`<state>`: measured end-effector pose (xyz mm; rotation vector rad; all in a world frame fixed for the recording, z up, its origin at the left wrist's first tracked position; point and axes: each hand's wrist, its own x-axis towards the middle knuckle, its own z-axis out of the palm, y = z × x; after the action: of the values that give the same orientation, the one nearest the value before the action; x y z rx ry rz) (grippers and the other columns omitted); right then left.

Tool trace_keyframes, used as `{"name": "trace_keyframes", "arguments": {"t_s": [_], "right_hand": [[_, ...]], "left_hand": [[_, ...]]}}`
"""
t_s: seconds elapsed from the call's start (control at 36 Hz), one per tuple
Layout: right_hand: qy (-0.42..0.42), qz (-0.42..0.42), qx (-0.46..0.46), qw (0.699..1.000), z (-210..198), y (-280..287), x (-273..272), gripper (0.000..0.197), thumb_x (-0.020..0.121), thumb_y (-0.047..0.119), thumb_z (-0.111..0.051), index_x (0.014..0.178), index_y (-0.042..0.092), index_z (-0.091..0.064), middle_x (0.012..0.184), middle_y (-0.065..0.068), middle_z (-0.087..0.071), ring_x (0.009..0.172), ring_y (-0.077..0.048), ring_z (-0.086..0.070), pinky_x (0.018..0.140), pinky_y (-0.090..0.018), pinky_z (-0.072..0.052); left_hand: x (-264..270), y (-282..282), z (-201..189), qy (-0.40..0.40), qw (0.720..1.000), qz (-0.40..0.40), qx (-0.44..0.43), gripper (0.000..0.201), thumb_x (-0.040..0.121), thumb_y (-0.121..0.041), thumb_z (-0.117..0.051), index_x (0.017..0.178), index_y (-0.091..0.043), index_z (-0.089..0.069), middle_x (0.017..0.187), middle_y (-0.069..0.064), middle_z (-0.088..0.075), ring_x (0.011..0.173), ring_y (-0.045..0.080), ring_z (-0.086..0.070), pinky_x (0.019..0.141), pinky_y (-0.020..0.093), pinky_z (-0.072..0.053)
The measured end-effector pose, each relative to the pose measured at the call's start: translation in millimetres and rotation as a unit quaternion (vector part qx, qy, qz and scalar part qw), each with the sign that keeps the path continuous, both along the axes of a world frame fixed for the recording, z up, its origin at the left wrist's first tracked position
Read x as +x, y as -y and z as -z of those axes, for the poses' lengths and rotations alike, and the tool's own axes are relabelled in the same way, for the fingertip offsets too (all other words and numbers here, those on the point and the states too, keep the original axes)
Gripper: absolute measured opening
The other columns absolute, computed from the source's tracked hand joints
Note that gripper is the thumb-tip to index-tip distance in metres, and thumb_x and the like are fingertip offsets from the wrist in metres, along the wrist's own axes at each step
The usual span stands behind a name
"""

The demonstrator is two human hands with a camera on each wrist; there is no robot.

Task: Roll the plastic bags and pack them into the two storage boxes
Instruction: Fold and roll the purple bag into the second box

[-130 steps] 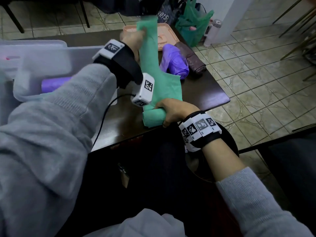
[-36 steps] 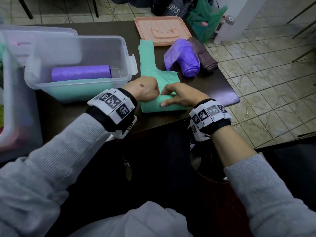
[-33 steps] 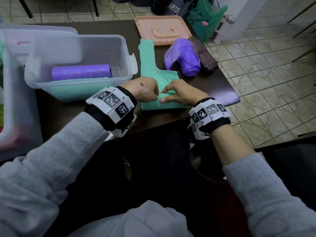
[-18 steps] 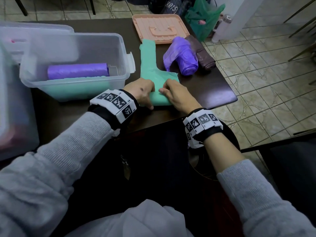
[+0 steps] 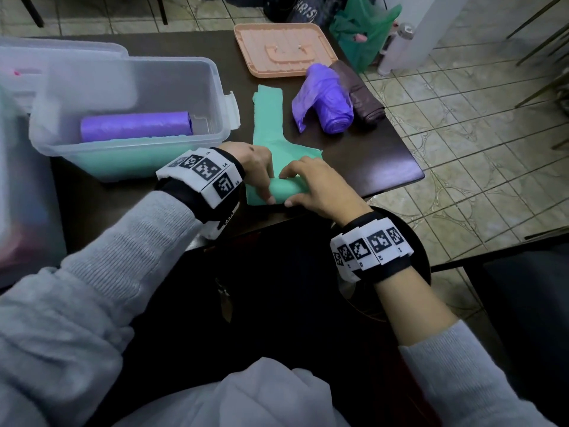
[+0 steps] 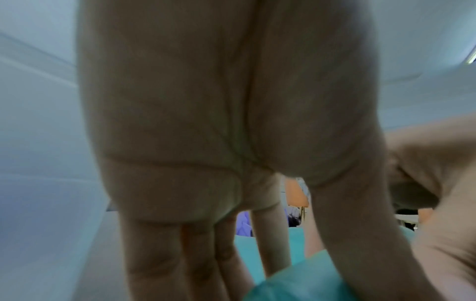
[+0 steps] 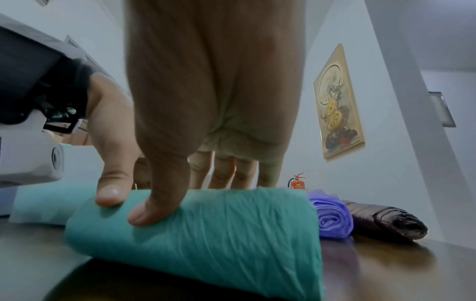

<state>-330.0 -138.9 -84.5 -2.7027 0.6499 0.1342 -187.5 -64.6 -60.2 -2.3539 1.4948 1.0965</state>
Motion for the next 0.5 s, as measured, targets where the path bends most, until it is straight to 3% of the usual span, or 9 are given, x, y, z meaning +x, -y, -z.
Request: {"name": "trace_keyframes", "arguments": {"t_s": [0.08, 0.11, 0.17, 0.25, 0.33, 0.42, 0.5], "right_hand": [[-0.011, 0.004, 0.022, 1.000, -0.7, 4.3, 4.3, 0.051, 0.081, 0.023, -0.071, 0.129, 0.018, -0.055, 0.125, -0.006, -0.054, 0.121, -0.024, -0.043, 0.101, -0.031, -0.033], [-0.018, 0.004, 0.025, 1.000, -1.0, 5.9, 6.4, 0.051, 0.083, 0.024, -0.069, 0.131, 0.018, -0.054, 0.128, -0.007, -0.053, 0.123, -0.024, -0.043, 0.102, -0.031, -0.033], [-0.031, 0.002, 0.034, 0.999, -1.7, 9.5, 10.9, 0.049, 0.087, 0.025, -0.065, 0.134, 0.017, -0.052, 0.133, -0.008, -0.052, 0.127, -0.024, -0.043, 0.105, -0.032, -0.033], [-0.051, 0.003, 0.045, 0.998, -2.5, 13.5, 16.0, 0.046, 0.094, 0.026, -0.055, 0.137, 0.015, -0.047, 0.138, -0.011, -0.049, 0.128, -0.026, -0.043, 0.104, -0.030, -0.031], [-0.075, 0.006, 0.050, 0.996, -1.6, 16.0, 20.6, 0.042, 0.098, 0.026, -0.046, 0.139, 0.014, -0.045, 0.139, -0.011, -0.048, 0.129, -0.027, -0.042, 0.107, -0.035, -0.031], [-0.098, 0.015, 0.067, 0.993, -0.9, 19.8, 25.1, 0.039, 0.100, 0.027, -0.040, 0.136, 0.015, -0.047, 0.137, -0.011, -0.050, 0.128, -0.028, -0.042, 0.108, -0.041, -0.031], [-0.113, 0.033, 0.090, 0.989, -1.7, 24.6, 28.1, 0.040, 0.101, 0.028, -0.035, 0.138, 0.016, -0.045, 0.141, -0.009, -0.046, 0.132, -0.026, -0.038, 0.112, -0.043, -0.025]], "left_hand": [[4.8, 0.5, -3.1, -0.015, 1.000, -0.014, -0.004, 0.036, 0.075, -0.047, -0.072, 0.105, -0.029, -0.061, 0.101, 0.000, -0.060, 0.093, 0.019, -0.054, 0.085, 0.028, -0.042], [6.3, 0.7, -3.0, -0.018, 0.999, -0.023, -0.013, 0.042, 0.075, -0.046, -0.073, 0.110, -0.029, -0.059, 0.105, 0.003, -0.061, 0.096, 0.019, -0.054, 0.086, 0.028, -0.041], [7.4, 0.6, -1.2, -0.012, 0.997, -0.052, -0.049, 0.051, 0.076, -0.042, -0.074, 0.119, -0.020, -0.059, 0.118, 0.006, -0.062, 0.103, 0.022, -0.056, 0.092, 0.030, -0.042], [4.0, -2.0, 2.2, 0.012, 0.989, -0.082, -0.123, 0.047, 0.080, -0.033, -0.073, 0.118, -0.009, -0.063, 0.122, 0.010, -0.062, 0.107, 0.027, -0.058, 0.092, 0.035, -0.046], [-2.3, -2.2, 6.3, 0.026, 0.976, -0.097, -0.194, 0.044, 0.082, -0.024, -0.072, 0.122, -0.010, -0.061, 0.125, 0.013, -0.059, 0.112, 0.030, -0.056, 0.094, 0.037, -0.046], [-6.8, -1.7, 7.4, 0.036, 0.970, -0.108, -0.216, 0.038, 0.080, -0.022, -0.074, 0.115, -0.012, -0.065, 0.120, 0.014, -0.061, 0.107, 0.032, -0.059, 0.092, 0.041, -0.048], [-10.6, -2.0, 5.1, 0.035, 0.974, -0.101, -0.201, 0.054, 0.068, -0.025, -0.084, 0.115, -0.007, -0.064, 0.118, 0.016, -0.060, 0.103, 0.034, -0.060, 0.088, 0.040, -0.050]]}}
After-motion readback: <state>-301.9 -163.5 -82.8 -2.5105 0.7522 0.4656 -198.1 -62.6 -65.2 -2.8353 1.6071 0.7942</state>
